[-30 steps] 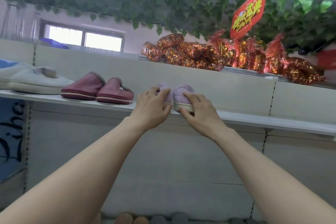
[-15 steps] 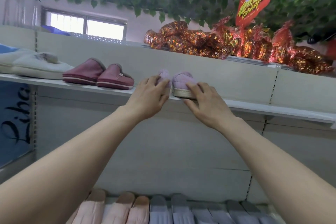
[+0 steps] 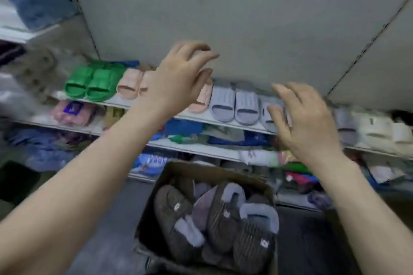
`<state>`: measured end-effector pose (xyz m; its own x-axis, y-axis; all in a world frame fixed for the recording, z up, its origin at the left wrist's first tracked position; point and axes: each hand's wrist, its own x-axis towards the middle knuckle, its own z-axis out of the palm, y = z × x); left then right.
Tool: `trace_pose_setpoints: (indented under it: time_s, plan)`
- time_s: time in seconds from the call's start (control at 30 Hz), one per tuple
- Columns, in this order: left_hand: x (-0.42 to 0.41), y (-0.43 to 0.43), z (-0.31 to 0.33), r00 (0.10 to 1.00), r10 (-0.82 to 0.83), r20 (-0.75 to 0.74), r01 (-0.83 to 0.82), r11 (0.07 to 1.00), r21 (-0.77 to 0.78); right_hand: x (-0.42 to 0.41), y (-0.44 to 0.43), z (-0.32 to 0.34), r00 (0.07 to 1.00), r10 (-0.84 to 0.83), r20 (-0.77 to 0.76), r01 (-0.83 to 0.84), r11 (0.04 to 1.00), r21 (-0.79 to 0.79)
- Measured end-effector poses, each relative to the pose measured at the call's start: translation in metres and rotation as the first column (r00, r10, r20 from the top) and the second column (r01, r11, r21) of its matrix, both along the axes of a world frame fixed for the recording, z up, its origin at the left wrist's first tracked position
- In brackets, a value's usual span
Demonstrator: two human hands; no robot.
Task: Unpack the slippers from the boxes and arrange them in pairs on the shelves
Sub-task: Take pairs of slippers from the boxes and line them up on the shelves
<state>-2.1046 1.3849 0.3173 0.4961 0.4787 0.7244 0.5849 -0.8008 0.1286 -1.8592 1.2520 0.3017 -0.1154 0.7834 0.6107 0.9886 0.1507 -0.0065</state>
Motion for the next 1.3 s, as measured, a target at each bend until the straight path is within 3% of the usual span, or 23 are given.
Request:
trace_pose_setpoints:
  time_s: [0.17,0.3,0.4,0.5,0.57,0.63,0.7,0.77,0.9,0.97,1.1,1.17,1.3]
  plan:
    - [-0.023,-0.056,-0.153,0.996,-0.003,-0.091,-0.029,0.936,-0.35,-0.017,-0.068,-0.15,0.967,-0.112,-0.23,0.019,0.928,-0.372]
    - [-0.046,-0.107,-0.262,0.982,-0.031,-0.187,-0.093,0.779,-0.62,-0.038,-0.107,-0.246,0.906,-0.31,-0.287,-0.002,0.677,-0.736]
    - [-0.063,-0.141,-0.322,0.951,-0.087,-0.296,-0.176,0.636,-0.752,-0.048,-0.123,-0.298,0.9,-0.367,-0.237,-0.006,0.532,-0.847]
    - [-0.068,-0.157,-0.361,0.931,-0.16,-0.328,-0.194,0.543,-0.817,-0.04,-0.119,-0.334,0.901,-0.416,-0.126,0.119,0.514,-0.85]
    - [-0.066,-0.155,-0.381,0.91,-0.22,-0.352,-0.174,0.568,-0.805,-0.024,-0.105,-0.353,0.885,-0.463,0.056,0.302,0.477,-0.825]
    - [-0.064,-0.151,-0.407,0.863,-0.295,-0.409,-0.153,0.619,-0.77,-0.01,-0.09,-0.362,0.829,-0.494,0.26,0.454,0.324,-0.83]
    - [-0.063,-0.148,-0.428,0.807,-0.35,-0.475,-0.185,0.613,-0.768,-0.005,-0.085,-0.371,0.793,-0.474,0.382,0.505,0.16,-0.848]
    - [-0.06,-0.148,-0.437,0.764,-0.369,-0.529,-0.23,0.61,-0.759,-0.008,-0.09,-0.378,0.798,-0.414,0.437,0.52,0.107,-0.848]
    - [-0.046,-0.139,-0.434,0.728,-0.341,-0.594,-0.255,0.67,-0.697,-0.007,-0.111,-0.386,0.8,-0.492,0.343,0.489,0.204,-0.848]
    - [-0.029,-0.13,-0.43,0.739,-0.337,-0.584,-0.187,0.73,-0.658,0.004,-0.116,-0.379,0.777,-0.598,0.198,0.455,0.317,-0.832]
    - [0.034,-0.108,-0.436,0.78,-0.426,-0.459,0.035,0.761,-0.648,0.02,-0.127,-0.361,0.789,-0.613,0.029,0.425,0.512,-0.747]
    - [0.073,-0.098,-0.445,0.717,-0.51,-0.475,0.119,0.761,-0.638,0.024,-0.133,-0.355,0.765,-0.643,-0.016,0.434,0.535,-0.725]
    - [0.127,-0.093,-0.449,0.468,-0.551,-0.691,-0.052,0.763,-0.644,0.027,-0.148,-0.365,0.721,-0.676,-0.149,0.405,0.587,-0.701]
